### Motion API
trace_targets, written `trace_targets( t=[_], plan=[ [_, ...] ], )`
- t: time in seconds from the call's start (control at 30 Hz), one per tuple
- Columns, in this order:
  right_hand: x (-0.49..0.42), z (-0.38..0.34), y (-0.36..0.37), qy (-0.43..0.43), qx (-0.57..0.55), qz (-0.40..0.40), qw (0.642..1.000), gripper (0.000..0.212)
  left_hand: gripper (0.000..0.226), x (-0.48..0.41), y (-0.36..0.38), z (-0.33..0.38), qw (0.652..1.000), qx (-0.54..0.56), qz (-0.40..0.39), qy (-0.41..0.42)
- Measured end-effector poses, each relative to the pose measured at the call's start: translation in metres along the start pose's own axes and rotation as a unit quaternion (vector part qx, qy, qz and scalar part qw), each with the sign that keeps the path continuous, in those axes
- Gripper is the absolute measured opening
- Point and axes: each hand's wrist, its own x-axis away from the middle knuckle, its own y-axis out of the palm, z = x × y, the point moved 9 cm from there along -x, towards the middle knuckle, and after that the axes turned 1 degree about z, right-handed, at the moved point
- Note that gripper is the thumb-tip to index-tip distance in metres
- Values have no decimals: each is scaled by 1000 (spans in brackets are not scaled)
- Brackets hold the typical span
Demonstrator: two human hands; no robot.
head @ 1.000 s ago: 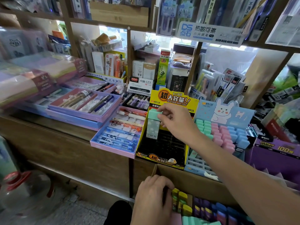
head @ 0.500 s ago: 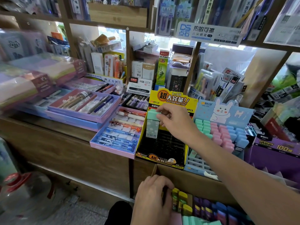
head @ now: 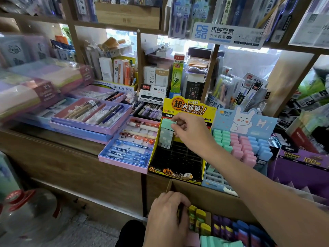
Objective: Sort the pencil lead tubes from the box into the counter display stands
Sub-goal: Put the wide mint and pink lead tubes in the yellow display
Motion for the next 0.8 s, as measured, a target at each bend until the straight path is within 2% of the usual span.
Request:
trace_targets(
  t=[0.33, 0.5, 0.8],
  plan=[
    [4, 6, 0, 5, 26, -27, 999, 21, 20, 1, 1, 1, 1000, -4, -1, -3],
    [10, 3, 9, -3, 37, -42, 998, 13, 24, 0, 2, 0, 1000, -6, -1, -3],
    [19, -9, 3, -2, 89, -55, 995, 32, 21, 2, 0, 0, 1000, -4, 18, -4]
  ],
)
